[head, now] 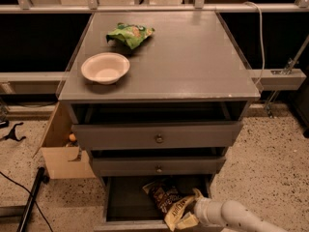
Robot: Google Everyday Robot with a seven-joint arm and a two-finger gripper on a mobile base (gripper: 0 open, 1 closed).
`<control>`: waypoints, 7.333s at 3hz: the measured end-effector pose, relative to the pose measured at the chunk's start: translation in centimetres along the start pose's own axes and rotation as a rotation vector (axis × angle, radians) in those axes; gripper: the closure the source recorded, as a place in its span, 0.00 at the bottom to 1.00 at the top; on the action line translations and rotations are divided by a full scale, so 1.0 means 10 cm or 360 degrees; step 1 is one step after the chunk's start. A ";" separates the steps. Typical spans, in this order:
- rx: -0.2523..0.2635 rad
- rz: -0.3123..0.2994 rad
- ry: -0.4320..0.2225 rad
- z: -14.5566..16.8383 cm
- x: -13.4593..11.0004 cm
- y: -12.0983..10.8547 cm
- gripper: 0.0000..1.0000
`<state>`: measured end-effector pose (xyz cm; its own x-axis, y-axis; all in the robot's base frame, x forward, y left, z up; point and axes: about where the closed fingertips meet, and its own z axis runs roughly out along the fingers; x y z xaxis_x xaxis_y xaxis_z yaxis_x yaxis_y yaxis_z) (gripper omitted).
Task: Pick brown chip bag from bottom drawer and place on counter
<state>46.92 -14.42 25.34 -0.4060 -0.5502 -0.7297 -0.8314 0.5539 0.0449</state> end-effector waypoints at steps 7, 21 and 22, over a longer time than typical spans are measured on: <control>0.0170 -0.0032 0.0127 0.71 0.18 -0.30 0.47; -0.0525 -0.1064 0.0094 -1.32 -1.42 0.52 1.00; -0.0546 -0.1102 0.0115 -1.56 -1.64 0.58 1.00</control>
Offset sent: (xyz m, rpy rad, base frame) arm 0.0306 0.0133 -0.0347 -0.0225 -0.0699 0.0035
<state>42.86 -11.91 48.23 0.2353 -0.7463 -0.6226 -0.9708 -0.1492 -0.1880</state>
